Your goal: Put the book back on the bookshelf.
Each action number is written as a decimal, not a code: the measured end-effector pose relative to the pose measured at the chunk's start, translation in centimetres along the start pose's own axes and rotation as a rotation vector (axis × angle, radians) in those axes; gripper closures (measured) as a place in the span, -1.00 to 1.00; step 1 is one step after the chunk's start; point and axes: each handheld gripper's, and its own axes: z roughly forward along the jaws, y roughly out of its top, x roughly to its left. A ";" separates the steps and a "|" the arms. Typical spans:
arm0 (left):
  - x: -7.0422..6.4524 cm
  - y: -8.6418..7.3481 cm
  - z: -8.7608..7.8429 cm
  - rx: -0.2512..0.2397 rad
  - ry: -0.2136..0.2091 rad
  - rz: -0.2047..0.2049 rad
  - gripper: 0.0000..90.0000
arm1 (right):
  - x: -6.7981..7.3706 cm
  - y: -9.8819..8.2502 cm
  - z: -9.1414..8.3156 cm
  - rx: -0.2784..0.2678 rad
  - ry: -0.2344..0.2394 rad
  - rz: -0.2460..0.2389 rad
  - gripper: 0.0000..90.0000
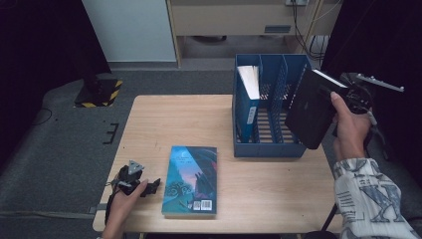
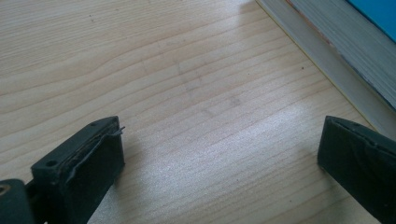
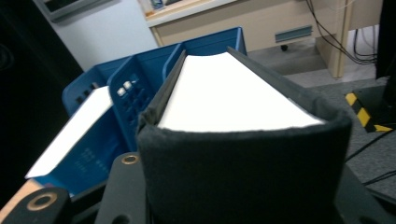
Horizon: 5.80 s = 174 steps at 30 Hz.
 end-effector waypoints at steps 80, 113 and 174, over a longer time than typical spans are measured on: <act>-0.1 0.1 0.1 0.000 -0.009 0.007 -1.00 | 1.0 -4.4 10.9 0.120 -0.124 -0.094 0.17; -0.2 0.1 0.1 0.001 -0.010 0.010 -1.00 | 0.8 -5.7 8.1 0.171 -0.118 -0.093 0.14; -0.2 0.1 0.1 0.000 -0.011 0.010 -1.00 | 2.1 -7.2 6.3 0.165 -0.075 -0.037 -0.03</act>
